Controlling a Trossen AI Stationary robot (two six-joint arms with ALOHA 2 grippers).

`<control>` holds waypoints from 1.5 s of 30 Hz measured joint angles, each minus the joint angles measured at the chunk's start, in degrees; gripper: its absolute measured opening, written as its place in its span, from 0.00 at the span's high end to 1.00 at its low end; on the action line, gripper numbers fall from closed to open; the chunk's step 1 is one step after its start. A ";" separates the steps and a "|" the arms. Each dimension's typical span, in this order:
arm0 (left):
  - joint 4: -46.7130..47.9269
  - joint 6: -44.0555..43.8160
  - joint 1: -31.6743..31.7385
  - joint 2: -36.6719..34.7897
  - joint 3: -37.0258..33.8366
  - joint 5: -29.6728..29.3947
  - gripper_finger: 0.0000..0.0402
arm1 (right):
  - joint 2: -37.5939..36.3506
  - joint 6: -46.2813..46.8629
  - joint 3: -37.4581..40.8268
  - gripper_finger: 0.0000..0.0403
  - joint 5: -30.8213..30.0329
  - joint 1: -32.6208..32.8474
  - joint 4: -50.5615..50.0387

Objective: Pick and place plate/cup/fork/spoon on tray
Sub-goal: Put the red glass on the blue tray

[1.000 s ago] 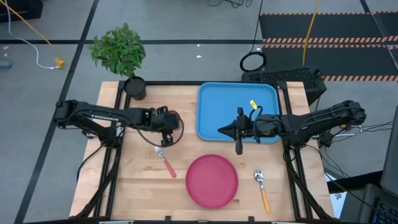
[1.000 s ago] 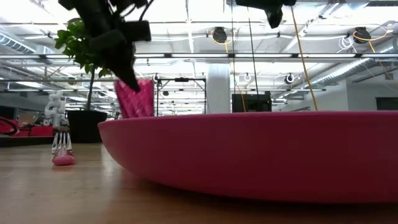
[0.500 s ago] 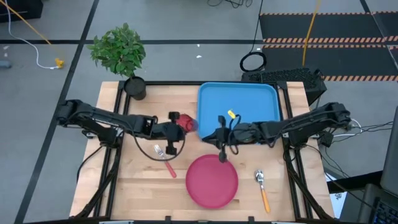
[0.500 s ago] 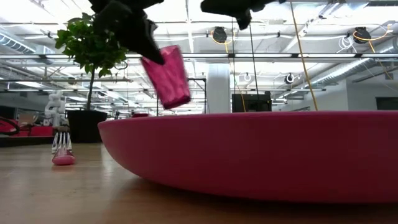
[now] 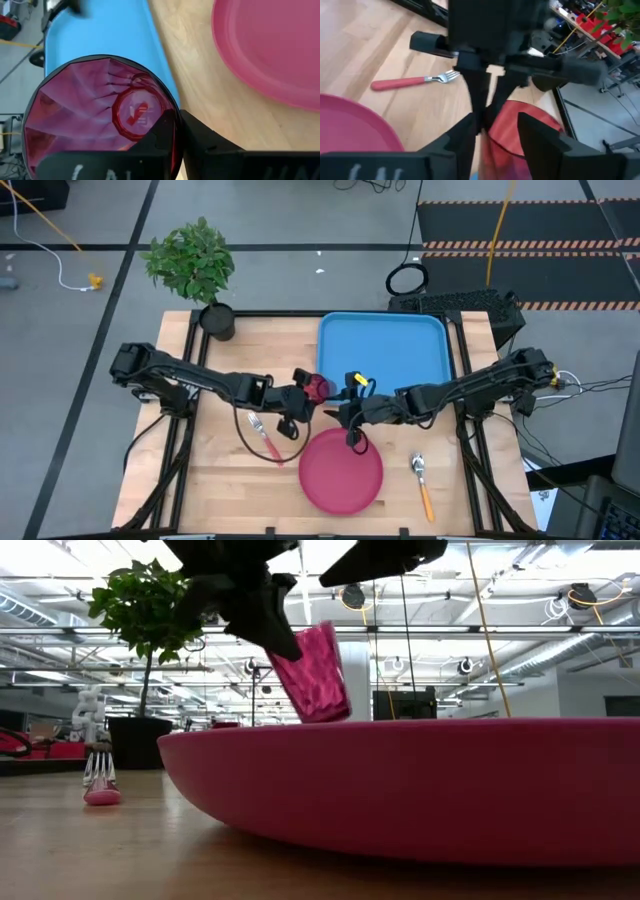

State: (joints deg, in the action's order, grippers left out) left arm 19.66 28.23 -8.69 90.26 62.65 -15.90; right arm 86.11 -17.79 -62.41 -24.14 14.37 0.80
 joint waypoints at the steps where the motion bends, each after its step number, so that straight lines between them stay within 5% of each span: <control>1: 0.02 0.68 0.00 0.52 0.37 0.02 0.97 | 0.00 -0.06 0.00 0.62 0.02 0.00 -0.30; 19: -3.50 4.02 -0.09 1.40 0.72 4.04 0.98 | 0.17 -7.33 0.02 0.58 0.13 0.00 -7.99; 30: -3.53 3.98 -0.07 1.42 0.68 4.15 0.97 | 0.15 -14.56 5.93 0.59 -0.13 0.02 1.96; 45: -8.01 6.19 -0.98 1.55 0.52 6.00 0.94 | 1.71 -19.03 5.90 0.61 -5.68 1.52 1.34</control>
State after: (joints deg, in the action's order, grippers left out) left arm 11.65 34.42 -9.67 91.81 63.18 -9.90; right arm 87.81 -36.82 -56.51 -29.82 15.89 2.14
